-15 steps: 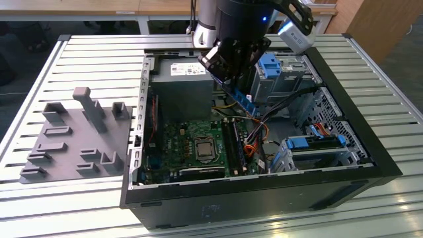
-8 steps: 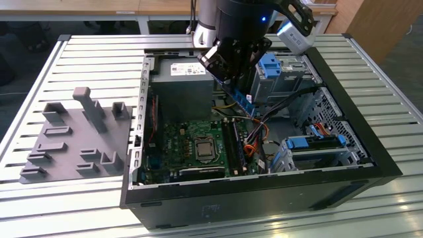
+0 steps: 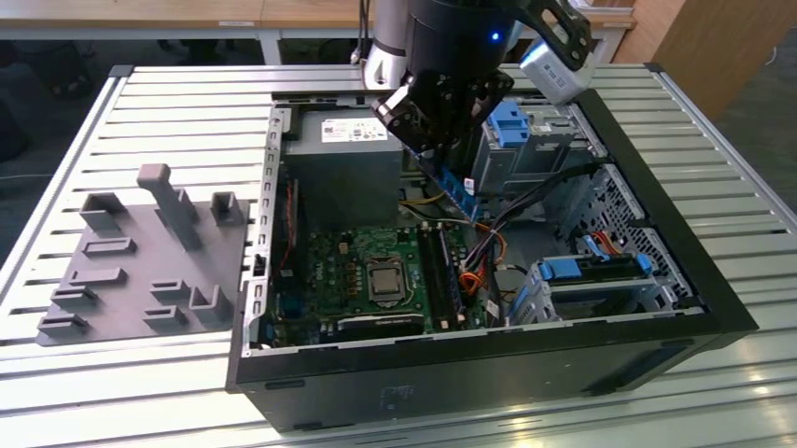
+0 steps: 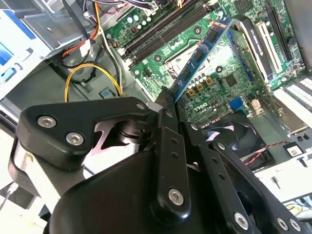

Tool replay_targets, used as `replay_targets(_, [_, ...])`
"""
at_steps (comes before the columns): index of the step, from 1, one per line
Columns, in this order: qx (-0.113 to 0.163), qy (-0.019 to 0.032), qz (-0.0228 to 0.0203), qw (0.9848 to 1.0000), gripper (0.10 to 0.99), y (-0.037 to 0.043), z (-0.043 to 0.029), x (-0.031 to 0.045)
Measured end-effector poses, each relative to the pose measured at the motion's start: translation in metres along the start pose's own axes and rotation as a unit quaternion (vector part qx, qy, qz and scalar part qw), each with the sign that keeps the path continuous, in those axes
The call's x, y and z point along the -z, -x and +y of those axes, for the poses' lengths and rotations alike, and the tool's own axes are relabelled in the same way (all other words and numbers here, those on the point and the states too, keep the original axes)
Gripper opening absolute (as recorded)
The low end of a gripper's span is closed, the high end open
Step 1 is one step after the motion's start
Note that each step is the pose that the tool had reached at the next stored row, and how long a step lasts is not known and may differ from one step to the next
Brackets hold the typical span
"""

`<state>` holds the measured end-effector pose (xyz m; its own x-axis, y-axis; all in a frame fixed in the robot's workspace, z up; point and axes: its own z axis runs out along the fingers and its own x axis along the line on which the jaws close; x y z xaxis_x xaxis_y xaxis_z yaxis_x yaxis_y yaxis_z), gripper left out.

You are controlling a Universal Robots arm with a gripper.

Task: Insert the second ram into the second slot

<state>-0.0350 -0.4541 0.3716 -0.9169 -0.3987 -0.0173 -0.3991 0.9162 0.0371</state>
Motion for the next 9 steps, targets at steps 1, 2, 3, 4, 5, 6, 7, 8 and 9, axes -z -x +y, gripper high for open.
replay_targets(1, [-0.002, 0.0000, -0.0001, 1.0000, 0.137, 0.0000, 0.0000, 0.0000])
replay_targets(2, [-0.005, -0.0001, -0.0002, 1.0000, 0.137, 0.0000, 0.0000, 0.0000])
replay_targets(3, [-0.007, -0.0001, -0.0003, 1.0000, 0.137, 0.0000, 0.0000, 0.0000])
replay_targets(4, [-0.009, -0.0002, -0.0004, 1.0000, 0.137, 0.0000, 0.0000, 0.0000])
replay_targets(5, [-0.012, -0.0002, -0.0004, 0.9999, 0.137, 0.0000, 0.0000, 0.0000])
replay_targets(6, [-0.014, -0.0002, -0.0005, 0.9999, 0.137, 0.0000, 0.0000, 0.0000])
replay_targets(7, [-0.016, -0.0003, -0.0006, 0.9999, 0.137, 0.0000, 0.0000, 0.0000])
replay_targets(8, [-0.018, -0.0003, -0.0007, 0.9998, 0.137, 0.0000, 0.0000, 0.0000])
replay_targets(9, [-0.020, -0.0003, -0.0007, 0.9998, 0.137, 0.0000, 0.0000, 0.0000])
